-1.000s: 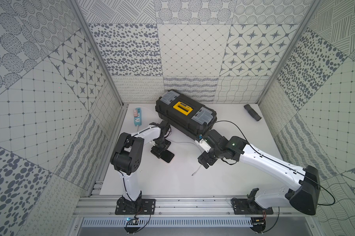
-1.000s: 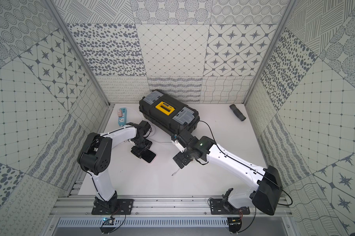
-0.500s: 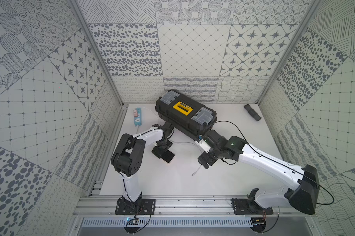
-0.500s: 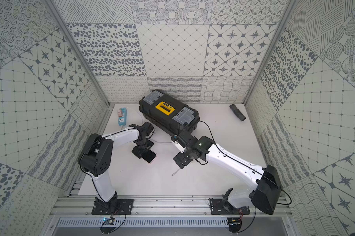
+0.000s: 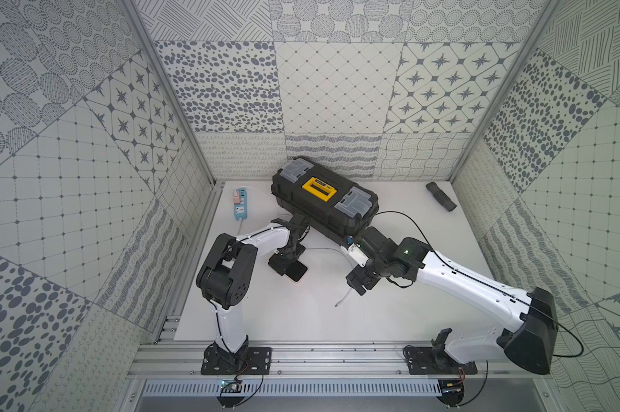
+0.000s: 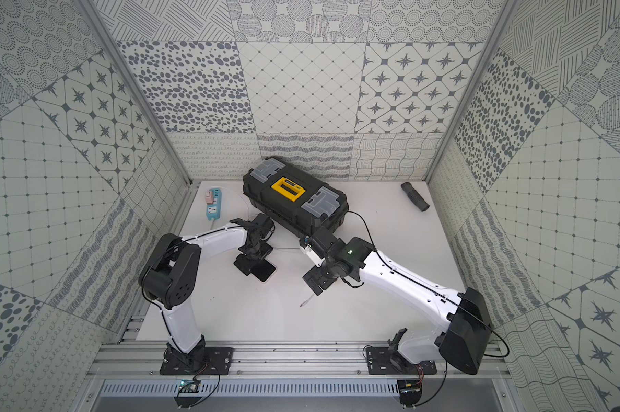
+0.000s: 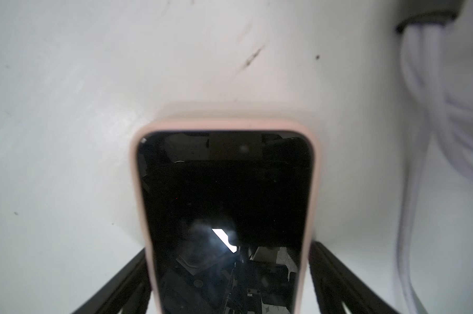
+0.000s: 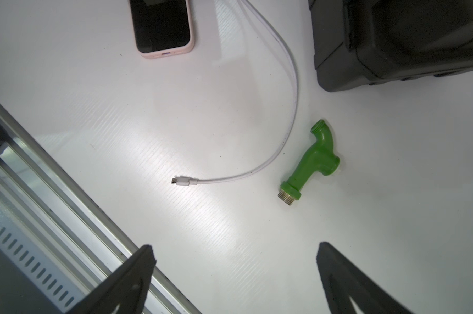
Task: Plug the charging cable into the phone
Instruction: Pick up the phone at the center of the board.
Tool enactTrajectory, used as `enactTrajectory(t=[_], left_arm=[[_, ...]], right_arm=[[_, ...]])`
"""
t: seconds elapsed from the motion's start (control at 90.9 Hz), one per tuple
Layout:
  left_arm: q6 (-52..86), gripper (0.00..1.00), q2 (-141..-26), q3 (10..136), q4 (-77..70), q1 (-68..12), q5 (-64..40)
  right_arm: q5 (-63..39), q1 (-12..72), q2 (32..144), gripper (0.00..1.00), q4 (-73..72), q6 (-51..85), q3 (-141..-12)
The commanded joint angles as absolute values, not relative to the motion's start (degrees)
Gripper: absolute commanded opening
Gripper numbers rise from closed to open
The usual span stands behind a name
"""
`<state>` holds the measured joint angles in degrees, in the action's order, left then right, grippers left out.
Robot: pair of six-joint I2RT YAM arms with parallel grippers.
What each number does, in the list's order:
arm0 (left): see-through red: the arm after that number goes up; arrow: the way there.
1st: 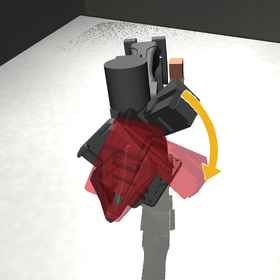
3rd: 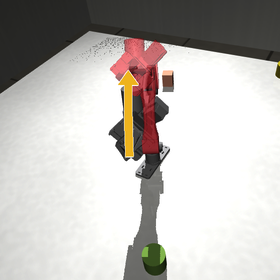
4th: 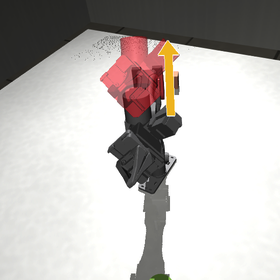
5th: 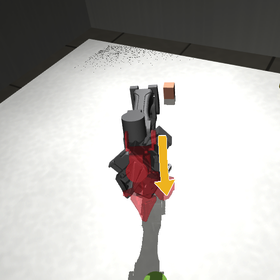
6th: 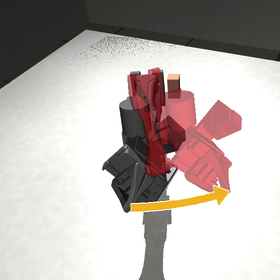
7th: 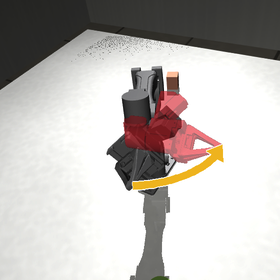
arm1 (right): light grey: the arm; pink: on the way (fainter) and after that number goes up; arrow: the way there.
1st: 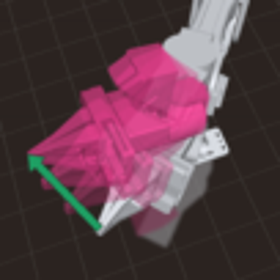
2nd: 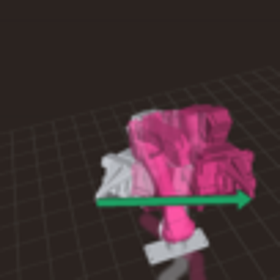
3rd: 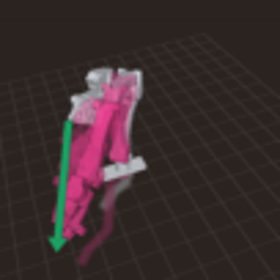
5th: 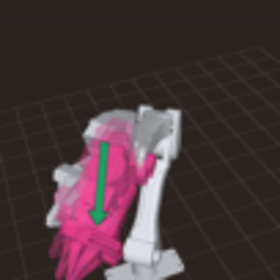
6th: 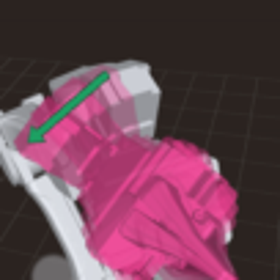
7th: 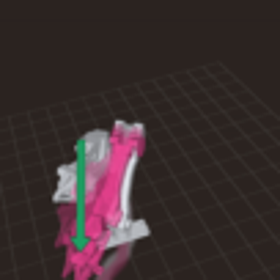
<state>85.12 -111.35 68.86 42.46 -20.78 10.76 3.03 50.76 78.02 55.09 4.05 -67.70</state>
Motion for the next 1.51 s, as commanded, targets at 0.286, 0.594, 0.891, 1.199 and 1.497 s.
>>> enactTrajectory(t=[0.286, 0.594, 0.891, 1.199, 1.497], left_arm=[[81.33, 0.00, -117.49, 60.52, 40.52, -20.82, -1.77], [76.25, 0.00, -110.38, 67.40, 46.30, -20.73, 0.19], [74.01, 0.00, -107.44, 68.05, 47.78, -20.09, 0.12], [69.64, 0.00, -106.18, 70.18, 50.11, -18.06, -0.10], [66.18, 0.00, -106.66, 73.73, 52.38, -16.79, 1.43]], right_arm=[[3.60, 50.71, 78.03, 0.97, 54.23, 3.34, -69.24], [2.23, 50.69, 81.43, 0.97, 54.14, 4.40, -70.11], [-2.07, 50.63, 87.94, 0.97, 58.18, 7.92, -72.47], [-6.40, 50.70, 95.58, 0.97, 62.17, 9.78, -74.64], [-7.79, 50.86, 100.48, 0.97, 65.29, 10.66, -77.21]])
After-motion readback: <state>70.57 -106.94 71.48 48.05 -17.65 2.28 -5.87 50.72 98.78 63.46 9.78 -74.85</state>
